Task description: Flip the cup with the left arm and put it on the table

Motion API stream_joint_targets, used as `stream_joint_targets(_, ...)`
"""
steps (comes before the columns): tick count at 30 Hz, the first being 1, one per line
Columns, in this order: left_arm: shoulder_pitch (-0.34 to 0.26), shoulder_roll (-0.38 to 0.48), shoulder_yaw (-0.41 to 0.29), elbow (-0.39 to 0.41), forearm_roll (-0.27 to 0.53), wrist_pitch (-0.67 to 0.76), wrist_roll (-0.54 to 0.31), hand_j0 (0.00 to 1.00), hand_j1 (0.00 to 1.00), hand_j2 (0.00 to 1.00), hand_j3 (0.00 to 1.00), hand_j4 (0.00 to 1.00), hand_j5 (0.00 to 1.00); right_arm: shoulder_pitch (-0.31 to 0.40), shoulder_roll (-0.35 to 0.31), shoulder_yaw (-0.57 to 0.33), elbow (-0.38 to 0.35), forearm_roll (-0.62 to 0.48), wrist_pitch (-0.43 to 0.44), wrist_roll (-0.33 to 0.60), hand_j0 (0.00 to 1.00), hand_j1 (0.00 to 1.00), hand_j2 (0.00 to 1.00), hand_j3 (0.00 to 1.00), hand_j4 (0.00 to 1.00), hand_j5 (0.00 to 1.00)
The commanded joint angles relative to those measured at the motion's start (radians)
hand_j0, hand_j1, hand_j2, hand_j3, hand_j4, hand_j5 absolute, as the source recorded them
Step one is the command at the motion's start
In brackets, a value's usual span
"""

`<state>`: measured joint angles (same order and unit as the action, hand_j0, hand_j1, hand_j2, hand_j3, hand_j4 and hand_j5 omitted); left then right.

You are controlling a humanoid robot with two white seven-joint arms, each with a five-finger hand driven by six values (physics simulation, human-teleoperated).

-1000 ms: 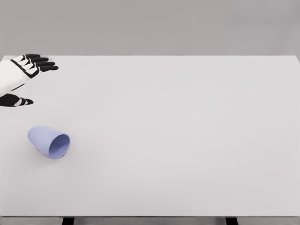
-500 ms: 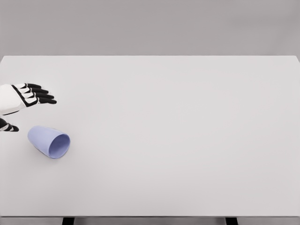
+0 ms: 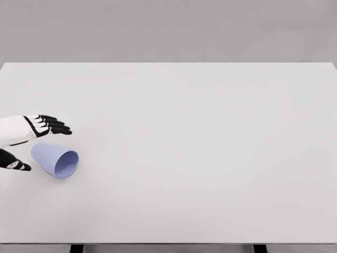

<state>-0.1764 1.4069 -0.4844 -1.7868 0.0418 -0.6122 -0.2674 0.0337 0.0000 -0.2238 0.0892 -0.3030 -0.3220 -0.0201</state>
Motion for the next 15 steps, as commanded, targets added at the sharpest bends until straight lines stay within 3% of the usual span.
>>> stream_joint_targets(1, 0.000, -0.002, -0.013, -0.011, 0.020, 0.001, 0.000, 1.00, 1.00, 1.00, 1.00, 1.00, 1.00, 0.000, 0.000, 0.000, 0.000, -0.001, 0.000, 0.000, 1.00, 1.00, 1.00, 1.00, 1.00, 1.00)
stream_joint_targets(15, 0.002, -0.086, -0.042, -0.002, 0.012, 0.001, 0.000, 1.00, 1.00, 1.00, 1.00, 1.00, 1.00, 0.000, 0.000, 0.000, 0.000, -0.001, 0.000, 0.000, 1.00, 1.00, 1.00, 1.00, 1.00, 1.00)
